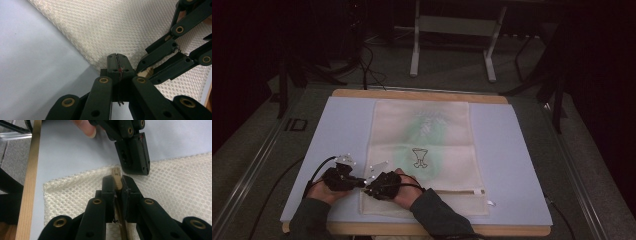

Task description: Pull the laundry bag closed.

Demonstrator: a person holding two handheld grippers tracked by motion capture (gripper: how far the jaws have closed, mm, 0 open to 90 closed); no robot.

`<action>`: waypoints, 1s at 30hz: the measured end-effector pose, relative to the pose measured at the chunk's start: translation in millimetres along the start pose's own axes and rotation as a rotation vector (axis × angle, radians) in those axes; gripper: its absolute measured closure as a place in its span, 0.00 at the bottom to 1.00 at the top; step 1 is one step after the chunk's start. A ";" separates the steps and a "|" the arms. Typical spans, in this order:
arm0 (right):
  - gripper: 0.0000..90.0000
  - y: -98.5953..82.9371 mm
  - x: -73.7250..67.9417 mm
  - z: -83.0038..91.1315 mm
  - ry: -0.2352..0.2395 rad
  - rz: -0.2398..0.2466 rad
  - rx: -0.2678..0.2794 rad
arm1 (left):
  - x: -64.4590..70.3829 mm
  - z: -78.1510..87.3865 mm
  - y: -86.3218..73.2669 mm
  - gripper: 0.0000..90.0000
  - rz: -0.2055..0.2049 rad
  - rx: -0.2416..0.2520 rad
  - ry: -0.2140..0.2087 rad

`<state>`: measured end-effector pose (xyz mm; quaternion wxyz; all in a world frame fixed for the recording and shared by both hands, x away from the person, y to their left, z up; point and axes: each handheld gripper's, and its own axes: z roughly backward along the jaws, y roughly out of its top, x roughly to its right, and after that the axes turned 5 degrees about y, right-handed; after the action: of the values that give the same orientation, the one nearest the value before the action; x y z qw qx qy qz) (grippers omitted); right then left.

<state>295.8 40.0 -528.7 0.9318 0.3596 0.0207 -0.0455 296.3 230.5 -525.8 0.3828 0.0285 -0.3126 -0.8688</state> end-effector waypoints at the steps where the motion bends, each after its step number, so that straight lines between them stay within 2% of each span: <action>1: 0.91 -0.1 -0.3 0.1 -0.003 0.003 -0.002 | -0.2 0.0 -0.1 1.00 0.000 0.000 -0.001; 8: 0.91 -1.2 -1.8 4.1 -0.015 0.017 -0.023 | -1.4 -0.1 -0.5 1.00 0.002 0.002 -0.009; 15: 0.91 -1.8 -6.3 6.8 -0.047 0.046 -0.043 | -1.3 -0.1 -0.6 1.00 -0.006 0.006 -0.008; 21: 0.91 -6.0 -7.1 11.9 -0.052 0.044 -0.052 | -0.2 -0.1 -0.4 1.00 -0.022 0.007 -0.001; 30: 0.91 -12.0 -8.6 18.1 -0.063 0.050 -0.056 | -0.7 -0.1 0.0 1.00 -0.024 0.004 -0.003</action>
<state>286.1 19.6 -522.6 0.9426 0.3320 -0.0163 -0.0329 296.8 230.9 -526.0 0.3719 0.0318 -0.3145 -0.8728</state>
